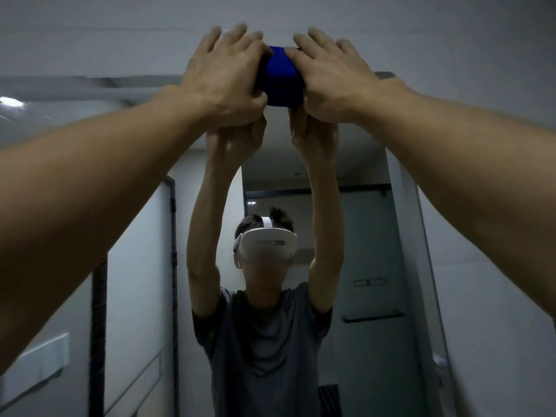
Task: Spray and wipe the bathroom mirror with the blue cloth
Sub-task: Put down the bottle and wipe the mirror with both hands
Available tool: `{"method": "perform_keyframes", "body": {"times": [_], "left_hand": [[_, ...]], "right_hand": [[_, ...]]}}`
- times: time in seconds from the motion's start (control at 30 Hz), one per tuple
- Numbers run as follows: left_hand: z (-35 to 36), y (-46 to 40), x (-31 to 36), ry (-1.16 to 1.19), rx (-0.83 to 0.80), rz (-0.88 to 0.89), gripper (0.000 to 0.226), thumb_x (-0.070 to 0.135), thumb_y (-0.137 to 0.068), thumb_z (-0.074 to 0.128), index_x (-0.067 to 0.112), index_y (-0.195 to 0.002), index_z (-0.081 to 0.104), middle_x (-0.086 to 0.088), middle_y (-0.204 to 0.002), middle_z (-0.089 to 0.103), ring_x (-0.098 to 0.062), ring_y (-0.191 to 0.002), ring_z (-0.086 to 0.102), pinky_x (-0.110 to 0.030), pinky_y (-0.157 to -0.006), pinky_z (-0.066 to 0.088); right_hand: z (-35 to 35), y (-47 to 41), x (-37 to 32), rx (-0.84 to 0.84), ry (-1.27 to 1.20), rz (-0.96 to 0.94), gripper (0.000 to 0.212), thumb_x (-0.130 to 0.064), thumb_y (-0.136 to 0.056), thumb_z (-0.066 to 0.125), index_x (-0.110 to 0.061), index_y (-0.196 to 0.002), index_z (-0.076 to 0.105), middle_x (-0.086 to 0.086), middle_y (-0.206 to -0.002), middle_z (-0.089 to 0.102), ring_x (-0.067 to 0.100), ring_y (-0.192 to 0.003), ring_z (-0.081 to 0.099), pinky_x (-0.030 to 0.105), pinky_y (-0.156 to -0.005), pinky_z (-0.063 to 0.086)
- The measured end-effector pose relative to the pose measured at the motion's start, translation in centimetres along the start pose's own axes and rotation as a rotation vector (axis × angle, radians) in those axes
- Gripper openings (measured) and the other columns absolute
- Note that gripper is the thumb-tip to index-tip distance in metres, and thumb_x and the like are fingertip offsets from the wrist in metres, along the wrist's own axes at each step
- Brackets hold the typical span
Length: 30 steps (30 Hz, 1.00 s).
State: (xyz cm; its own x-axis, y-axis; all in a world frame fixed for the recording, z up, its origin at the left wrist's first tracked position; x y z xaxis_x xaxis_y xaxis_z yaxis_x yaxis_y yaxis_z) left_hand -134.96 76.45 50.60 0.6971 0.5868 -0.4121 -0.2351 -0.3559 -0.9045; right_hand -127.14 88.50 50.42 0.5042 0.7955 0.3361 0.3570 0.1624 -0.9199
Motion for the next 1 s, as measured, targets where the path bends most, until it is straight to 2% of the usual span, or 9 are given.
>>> {"method": "perform_keyframes", "body": {"times": [0.03,0.07,0.17,0.23,0.3,0.4,0.57,0.73,1.0], "left_hand": [[0.0,0.0,0.1,-0.030,-0.012,0.026,0.062,0.031,-0.089,0.061,0.008,-0.143,0.038,-0.019,-0.154,0.036,-0.034,-0.145,0.029,-0.048,-0.120,0.018],[0.0,0.0,0.1,-0.013,-0.029,0.026,0.062,0.032,-0.089,0.061,0.008,-0.142,0.037,-0.020,-0.152,0.037,-0.036,-0.142,0.032,-0.046,-0.117,0.023],[0.2,-0.3,-0.2,0.101,-0.086,-0.029,0.055,0.022,-0.093,0.061,0.010,-0.140,0.035,-0.020,-0.135,0.050,-0.036,-0.119,0.051,-0.037,-0.091,0.041],[0.3,0.0,-0.1,0.098,-0.074,-0.013,0.054,0.016,-0.096,0.056,0.012,-0.145,0.034,-0.020,-0.137,0.050,-0.037,-0.120,0.051,-0.040,-0.094,0.042],[0.5,0.6,0.2,0.052,-0.030,0.027,0.057,0.016,-0.099,0.053,0.012,-0.151,0.030,-0.020,-0.147,0.044,-0.039,-0.131,0.044,-0.047,-0.107,0.037],[0.8,1.8,1.0,-0.037,0.016,0.017,0.062,0.017,-0.099,0.053,0.011,-0.155,0.025,-0.022,-0.156,0.032,-0.041,-0.142,0.031,-0.049,-0.116,0.026],[1.4,4.0,2.0,-0.061,0.031,-0.001,0.063,0.017,-0.101,0.049,0.013,-0.157,0.019,-0.018,-0.163,0.019,-0.036,-0.151,0.016,-0.046,-0.121,0.012],[2.1,7.1,2.9,-0.011,0.030,-0.001,0.062,0.020,-0.102,0.049,0.014,-0.157,0.020,-0.017,-0.163,0.018,-0.035,-0.151,0.014,-0.045,-0.122,0.015],[2.4,13.6,5.1,0.060,-0.049,0.010,0.064,0.036,-0.098,0.039,0.017,-0.157,0.022,-0.015,-0.163,0.020,-0.032,-0.151,0.015,-0.043,-0.120,0.016]], "right_hand": [[-0.1,0.0,-0.1,-0.008,0.021,-0.017,0.070,-0.025,-0.091,0.057,-0.015,-0.152,0.022,0.012,-0.160,0.018,0.030,-0.148,0.009,0.052,-0.119,0.011],[-0.2,0.0,-0.2,-0.015,0.017,-0.030,0.068,-0.025,-0.092,0.056,-0.015,-0.151,0.023,0.013,-0.159,0.020,0.030,-0.147,0.012,0.051,-0.119,0.012],[-0.8,0.2,-0.2,-0.043,-0.108,-0.041,0.060,-0.017,-0.091,0.060,-0.017,-0.145,0.033,0.012,-0.141,0.043,0.031,-0.128,0.043,0.044,-0.106,0.035],[-1.1,0.7,-0.3,-0.022,-0.130,-0.052,0.057,-0.013,-0.091,0.060,-0.017,-0.143,0.037,0.011,-0.133,0.049,0.031,-0.117,0.051,0.042,-0.100,0.042],[-1.0,1.4,-0.5,0.032,-0.119,-0.068,0.057,-0.015,-0.094,0.057,-0.016,-0.146,0.034,0.013,-0.138,0.046,0.032,-0.122,0.048,0.044,-0.104,0.041],[-0.2,2.4,-0.9,0.104,-0.086,-0.041,0.064,-0.019,-0.096,0.054,-0.015,-0.152,0.024,0.014,-0.152,0.033,0.033,-0.139,0.030,0.045,-0.115,0.028],[0.9,4.1,-1.0,0.101,-0.064,-0.011,0.067,-0.016,-0.098,0.052,-0.018,-0.155,0.016,0.009,-0.160,0.019,0.030,-0.148,0.013,0.042,-0.119,0.015],[1.5,7.3,-2.4,0.079,-0.122,-0.002,0.065,-0.013,-0.100,0.046,-0.020,-0.156,0.014,0.007,-0.162,0.012,0.027,-0.150,0.004,0.040,-0.120,0.009],[3.2,13.8,-4.9,0.069,-0.181,0.013,0.068,-0.010,-0.097,0.052,-0.018,-0.155,0.018,0.010,-0.161,0.016,0.029,-0.149,0.008,0.045,-0.118,0.020]]}}
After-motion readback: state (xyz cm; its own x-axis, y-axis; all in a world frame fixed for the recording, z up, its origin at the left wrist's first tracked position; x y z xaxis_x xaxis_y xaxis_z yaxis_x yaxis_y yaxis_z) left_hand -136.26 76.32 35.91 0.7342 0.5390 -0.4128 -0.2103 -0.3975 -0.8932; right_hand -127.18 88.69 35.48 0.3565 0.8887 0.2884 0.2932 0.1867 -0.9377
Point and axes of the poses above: each hand's wrist, its own y-axis away from the middle knuckle, its own z-axis out of the palm, x = y × z, the point moved 5 cm from there along -y, towards the middle knuckle
